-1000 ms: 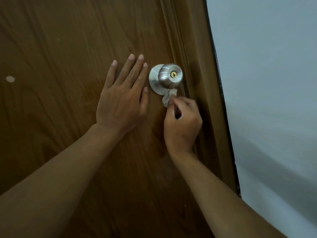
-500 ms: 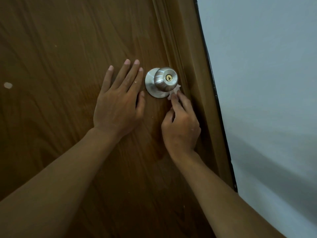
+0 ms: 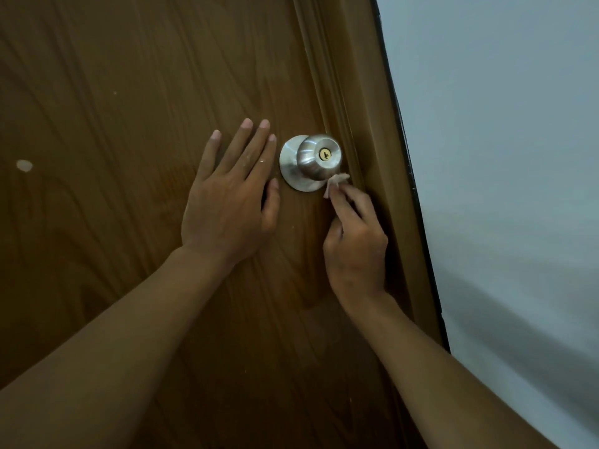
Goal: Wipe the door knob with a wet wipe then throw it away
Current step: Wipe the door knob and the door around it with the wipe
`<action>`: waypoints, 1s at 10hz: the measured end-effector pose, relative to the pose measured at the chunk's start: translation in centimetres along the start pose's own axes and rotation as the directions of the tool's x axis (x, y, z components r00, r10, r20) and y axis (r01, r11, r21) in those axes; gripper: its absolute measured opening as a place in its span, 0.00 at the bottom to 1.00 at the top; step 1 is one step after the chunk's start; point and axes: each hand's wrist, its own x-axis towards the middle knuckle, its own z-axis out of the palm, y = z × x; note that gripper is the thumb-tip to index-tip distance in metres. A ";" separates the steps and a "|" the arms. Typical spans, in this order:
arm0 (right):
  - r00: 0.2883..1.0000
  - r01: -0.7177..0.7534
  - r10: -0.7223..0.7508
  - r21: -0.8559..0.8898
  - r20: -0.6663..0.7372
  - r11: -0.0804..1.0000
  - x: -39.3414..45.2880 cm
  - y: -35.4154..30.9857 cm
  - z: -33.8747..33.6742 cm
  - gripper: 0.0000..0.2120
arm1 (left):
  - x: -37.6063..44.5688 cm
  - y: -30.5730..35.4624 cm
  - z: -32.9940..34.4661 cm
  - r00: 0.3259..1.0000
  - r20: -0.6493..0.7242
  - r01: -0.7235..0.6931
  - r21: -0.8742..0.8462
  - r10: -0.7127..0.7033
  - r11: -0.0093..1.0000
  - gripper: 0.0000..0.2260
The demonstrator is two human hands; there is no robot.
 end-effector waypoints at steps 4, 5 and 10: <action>0.992 -0.119 0.119 0.017 -0.030 0.993 2.9 -1.6 -0.4 0.10 | 0.0 0.0 0.0 1.000 -0.002 0.000 -0.019 0.000 1.000 0.25; 0.993 -0.118 0.118 -0.017 -0.007 0.993 3.0 -1.4 -0.4 0.09 | -0.1 -0.1 0.0 1.000 0.005 0.004 -0.008 -0.004 1.000 0.25; 0.968 -0.152 0.193 0.239 -0.159 0.959 2.4 -1.9 1.2 0.09 | -0.1 -0.1 0.2 1.000 0.010 -0.004 0.008 0.004 1.000 0.25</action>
